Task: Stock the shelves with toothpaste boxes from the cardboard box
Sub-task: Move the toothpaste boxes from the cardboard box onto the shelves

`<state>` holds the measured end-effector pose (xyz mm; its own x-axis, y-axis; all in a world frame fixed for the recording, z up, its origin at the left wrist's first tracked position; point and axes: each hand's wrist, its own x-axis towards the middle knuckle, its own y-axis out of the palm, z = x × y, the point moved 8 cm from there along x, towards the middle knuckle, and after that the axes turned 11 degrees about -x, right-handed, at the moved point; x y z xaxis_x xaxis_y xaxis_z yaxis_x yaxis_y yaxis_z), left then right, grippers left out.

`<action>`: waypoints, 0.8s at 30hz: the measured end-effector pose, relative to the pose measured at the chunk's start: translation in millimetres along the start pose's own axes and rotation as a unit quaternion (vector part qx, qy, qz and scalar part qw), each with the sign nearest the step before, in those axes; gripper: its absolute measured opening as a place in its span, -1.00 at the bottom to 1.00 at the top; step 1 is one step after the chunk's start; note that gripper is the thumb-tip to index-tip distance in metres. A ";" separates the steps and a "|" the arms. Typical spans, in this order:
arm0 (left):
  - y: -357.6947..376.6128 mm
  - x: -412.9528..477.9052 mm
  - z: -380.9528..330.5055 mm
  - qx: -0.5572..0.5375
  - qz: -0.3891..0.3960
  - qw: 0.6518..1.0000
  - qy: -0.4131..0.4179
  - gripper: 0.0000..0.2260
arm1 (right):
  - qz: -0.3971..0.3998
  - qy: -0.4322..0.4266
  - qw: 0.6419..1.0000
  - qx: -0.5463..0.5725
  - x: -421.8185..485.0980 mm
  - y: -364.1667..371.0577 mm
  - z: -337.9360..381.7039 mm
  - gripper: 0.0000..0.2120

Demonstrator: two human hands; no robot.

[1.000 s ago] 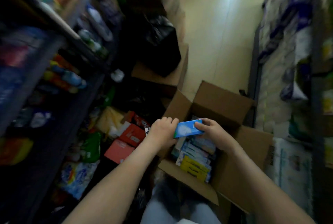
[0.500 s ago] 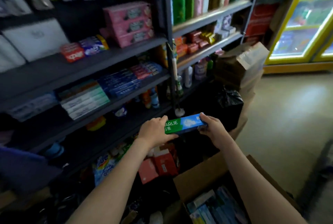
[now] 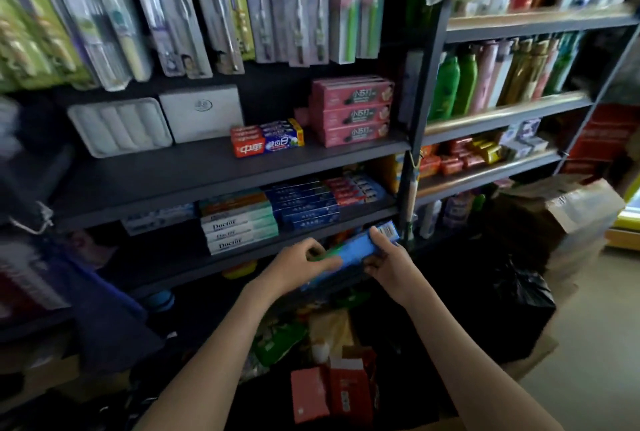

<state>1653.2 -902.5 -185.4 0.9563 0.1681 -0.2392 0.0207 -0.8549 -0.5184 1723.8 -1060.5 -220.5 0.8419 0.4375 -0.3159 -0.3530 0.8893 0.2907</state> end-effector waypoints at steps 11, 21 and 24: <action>-115.1 42.9 -15.9 -0.339 -0.041 0.935 0.091 -0.78 | -0.103 0.055 0.993 0.021 95.2 52.7 50.0 -0.44; -204.7 68.9 20.4 -0.339 -0.220 0.912 0.064 -0.76 | 0.000 0.007 0.986 -0.166 149.7 111.8 77.8 -0.69; -221.5 80.4 33.9 -0.356 -0.227 0.905 0.055 -0.73 | 0.011 -0.009 0.984 -0.175 158.8 127.3 80.1 -0.76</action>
<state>1715.6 -682.9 -117.6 0.8247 0.5648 -0.0302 0.5636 -0.8161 0.1278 1845.3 -888.5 -161.3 0.8387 0.4569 -0.2964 -0.4873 0.8726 -0.0337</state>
